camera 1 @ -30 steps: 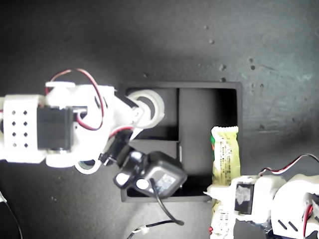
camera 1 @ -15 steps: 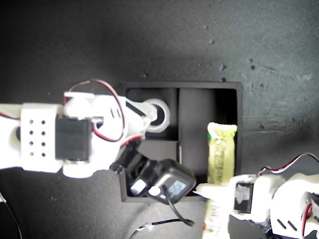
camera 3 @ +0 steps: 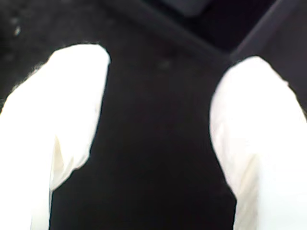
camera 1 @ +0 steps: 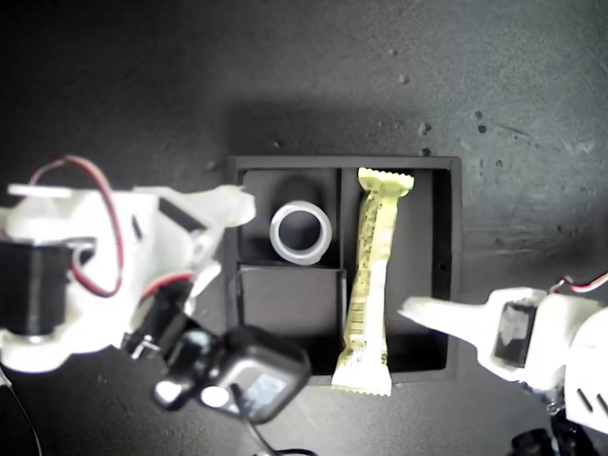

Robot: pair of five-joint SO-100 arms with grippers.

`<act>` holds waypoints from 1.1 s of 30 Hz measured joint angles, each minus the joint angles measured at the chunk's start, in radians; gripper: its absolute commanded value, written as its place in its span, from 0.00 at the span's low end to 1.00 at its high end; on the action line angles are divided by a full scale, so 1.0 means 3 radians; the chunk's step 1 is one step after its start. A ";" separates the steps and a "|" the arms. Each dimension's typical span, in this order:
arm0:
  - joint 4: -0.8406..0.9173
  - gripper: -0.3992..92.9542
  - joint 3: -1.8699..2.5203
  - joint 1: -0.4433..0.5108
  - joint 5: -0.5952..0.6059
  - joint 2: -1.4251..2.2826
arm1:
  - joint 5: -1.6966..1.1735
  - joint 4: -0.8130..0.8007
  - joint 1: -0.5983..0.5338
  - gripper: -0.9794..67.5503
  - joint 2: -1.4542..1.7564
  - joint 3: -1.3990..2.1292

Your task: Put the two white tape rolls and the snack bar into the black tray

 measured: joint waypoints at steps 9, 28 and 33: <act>-0.0910 0.15 0.1892 0.0547 -0.0787 0.1248 | 0.0005 0.0286 0.0297 0.31 0.0900 0.0317; -0.1933 0.15 0.2383 0.1222 -0.1529 0.0409 | 0.1232 0.0174 0.0501 0.30 0.3083 0.2424; -0.1953 0.15 0.2378 0.1258 -0.1565 0.0327 | 0.1248 0.0051 0.0424 0.30 0.3150 0.2633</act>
